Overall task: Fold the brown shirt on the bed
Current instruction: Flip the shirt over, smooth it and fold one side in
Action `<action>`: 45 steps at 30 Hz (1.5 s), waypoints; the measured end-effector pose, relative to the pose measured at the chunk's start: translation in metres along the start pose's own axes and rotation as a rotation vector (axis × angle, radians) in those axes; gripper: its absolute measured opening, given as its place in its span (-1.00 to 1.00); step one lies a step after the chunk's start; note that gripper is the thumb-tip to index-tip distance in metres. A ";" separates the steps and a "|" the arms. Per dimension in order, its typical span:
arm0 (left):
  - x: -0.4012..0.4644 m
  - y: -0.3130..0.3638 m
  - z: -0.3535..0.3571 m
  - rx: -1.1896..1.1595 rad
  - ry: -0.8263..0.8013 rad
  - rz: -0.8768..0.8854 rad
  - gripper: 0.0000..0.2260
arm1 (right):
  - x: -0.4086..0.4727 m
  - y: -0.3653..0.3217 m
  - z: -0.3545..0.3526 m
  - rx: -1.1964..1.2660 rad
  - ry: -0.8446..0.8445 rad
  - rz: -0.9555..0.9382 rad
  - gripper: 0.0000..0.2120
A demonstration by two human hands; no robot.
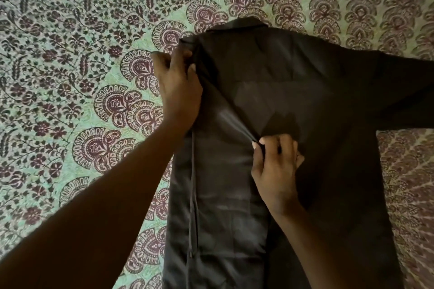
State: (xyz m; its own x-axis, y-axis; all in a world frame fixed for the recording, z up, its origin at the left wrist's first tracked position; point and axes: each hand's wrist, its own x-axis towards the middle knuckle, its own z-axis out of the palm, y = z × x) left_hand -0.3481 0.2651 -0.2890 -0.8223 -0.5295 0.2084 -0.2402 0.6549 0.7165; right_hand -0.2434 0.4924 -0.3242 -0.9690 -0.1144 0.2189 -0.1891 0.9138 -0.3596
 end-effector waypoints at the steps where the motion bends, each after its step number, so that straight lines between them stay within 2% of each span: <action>1: -0.011 0.000 -0.006 0.045 0.016 0.059 -0.81 | -0.001 -0.001 -0.003 -0.010 -0.004 -0.004 -0.88; 4: -0.040 -0.010 -0.022 0.157 -0.139 0.258 -0.82 | -0.007 -0.006 -0.015 -0.071 -0.015 -0.120 -0.77; 7: -0.054 -0.034 -0.025 0.406 -0.361 0.440 -0.58 | -0.019 -0.017 -0.016 -0.034 -0.162 -0.282 -0.65; 11: -0.048 -0.053 -0.020 0.567 -0.506 0.441 -0.35 | -0.040 -0.023 -0.009 -0.162 -0.367 -0.252 -0.40; 17: -0.045 -0.055 -0.015 0.639 -0.519 0.416 -0.25 | -0.052 -0.021 -0.019 -0.238 -0.425 -0.212 -0.25; 19: -0.042 -0.054 -0.018 0.629 -0.581 0.404 -0.25 | -0.053 -0.023 -0.022 -0.258 -0.448 -0.210 -0.23; 23: -0.029 -0.040 -0.031 0.596 -0.786 0.332 -0.25 | -0.047 -0.036 -0.033 -0.285 -0.483 -0.195 -0.26; 25: -0.037 -0.028 -0.043 0.589 -0.741 0.326 -0.30 | -0.048 -0.045 -0.041 -0.285 -0.438 -0.178 -0.31; 28: -0.081 -0.023 -0.067 0.509 -0.652 0.456 -0.42 | -0.067 -0.048 -0.048 -0.219 -0.418 -0.198 -0.40; 34: -0.203 -0.049 -0.113 0.538 -0.785 0.646 -0.42 | -0.132 -0.044 -0.053 -0.143 -0.406 -0.230 -0.60; 41: -0.291 -0.056 -0.168 0.545 -0.859 0.583 -0.36 | -0.200 -0.033 -0.077 -0.032 -0.443 -0.297 -0.64; 45: -0.332 -0.050 -0.186 0.543 -0.937 0.570 -0.23 | -0.237 -0.028 -0.094 -0.010 -0.450 -0.313 -0.66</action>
State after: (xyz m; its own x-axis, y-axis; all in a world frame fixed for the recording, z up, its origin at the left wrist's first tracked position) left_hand 0.0329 0.3086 -0.2701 -0.8795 0.3533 -0.3189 0.2765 0.9246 0.2620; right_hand 0.0062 0.5304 -0.2811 -0.8394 -0.5349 -0.0964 -0.4799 0.8127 -0.3305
